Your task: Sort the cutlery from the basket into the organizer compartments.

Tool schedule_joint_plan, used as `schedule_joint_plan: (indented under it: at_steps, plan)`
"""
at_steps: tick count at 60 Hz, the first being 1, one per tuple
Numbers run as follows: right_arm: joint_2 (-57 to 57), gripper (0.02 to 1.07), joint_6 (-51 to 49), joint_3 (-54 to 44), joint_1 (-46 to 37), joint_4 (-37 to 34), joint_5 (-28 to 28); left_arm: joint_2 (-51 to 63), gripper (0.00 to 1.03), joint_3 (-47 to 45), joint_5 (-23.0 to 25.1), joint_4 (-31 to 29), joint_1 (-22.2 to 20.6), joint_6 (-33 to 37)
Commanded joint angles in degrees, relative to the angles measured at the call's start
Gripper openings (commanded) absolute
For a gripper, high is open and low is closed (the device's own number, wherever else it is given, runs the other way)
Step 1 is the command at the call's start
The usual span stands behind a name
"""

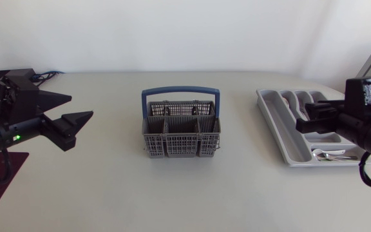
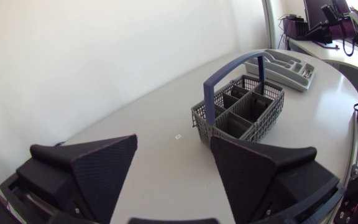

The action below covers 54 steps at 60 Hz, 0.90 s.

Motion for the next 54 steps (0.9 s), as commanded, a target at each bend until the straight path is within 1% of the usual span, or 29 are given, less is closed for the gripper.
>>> schedule_joint_plan:
  at_steps: [1, 3, 4, 6, 7, 16, 21, 27, 30, 35, 44, 54]
  plan:
    - [-3.3, 0.78, -2.0, -3.1, -1.1, -0.6, 1.2, -2.3, 1.0, -2.0, -0.5, -1.2, 0.8, -0.9]
    - [-4.3, 0.86, -2.5, -3.7, -1.3, -0.7, 1.6, -2.8, 1.0, -2.3, -0.5, -1.5, 0.8, -1.3]
    - [-5.3, 0.93, -2.9, -4.3, -1.4, -0.7, 1.9, -3.2, 1.0, -2.4, -0.5, -1.6, 0.8, -1.4]
    - [-7.0, 1.03, -3.1, -5.0, -1.6, -0.7, 1.9, -4.1, 1.0, -3.1, -0.6, -1.6, 0.9, -1.7]
    - [-7.9, 1.03, -3.2, -5.3, -1.6, -0.7, 2.0, -4.7, 1.0, -3.5, -0.7, -1.5, 1.1, -1.9]
    - [-15.3, 1.03, -4.7, -8.3, -2.1, -1.0, 2.7, -9.7, 0.99, -6.4, -1.6, -1.2, 2.5, -3.5]
    - [-18.9, 1.03, -3.8, -10.9, -2.7, -0.3, 1.9, -12.0, 0.99, -6.7, -1.7, -4.4, 3.5, -4.3]
    - [-21.7, 1.03, -2.6, -13.3, -3.0, 0.5, 1.0, -14.9, 0.99, -7.6, -2.2, -5.5, 4.3, -4.3]
    - [-23.0, 1.03, -2.1, -14.4, -3.2, 0.9, 0.6, -16.3, 0.99, -8.2, -3.1, -5.1, 5.2, -4.9]
    - [-25.4, 1.03, -1.1, -16.5, -3.5, 1.6, -0.1, -17.7, 0.99, -8.8, -3.1, -4.6, 6.8, -5.6]
    - [-29.8, 1.03, 0.6, -20.2, -4.1, 2.9, -1.5, -19.9, 0.99, -11.8, -2.7, -1.2, 7.1, -5.6]
    - [-34.5, 1.03, 2.5, -24.2, -4.8, 4.3, -3.0, -24.7, 0.99, -15.6, -5.4, 0.2, 6.2, -9.1]
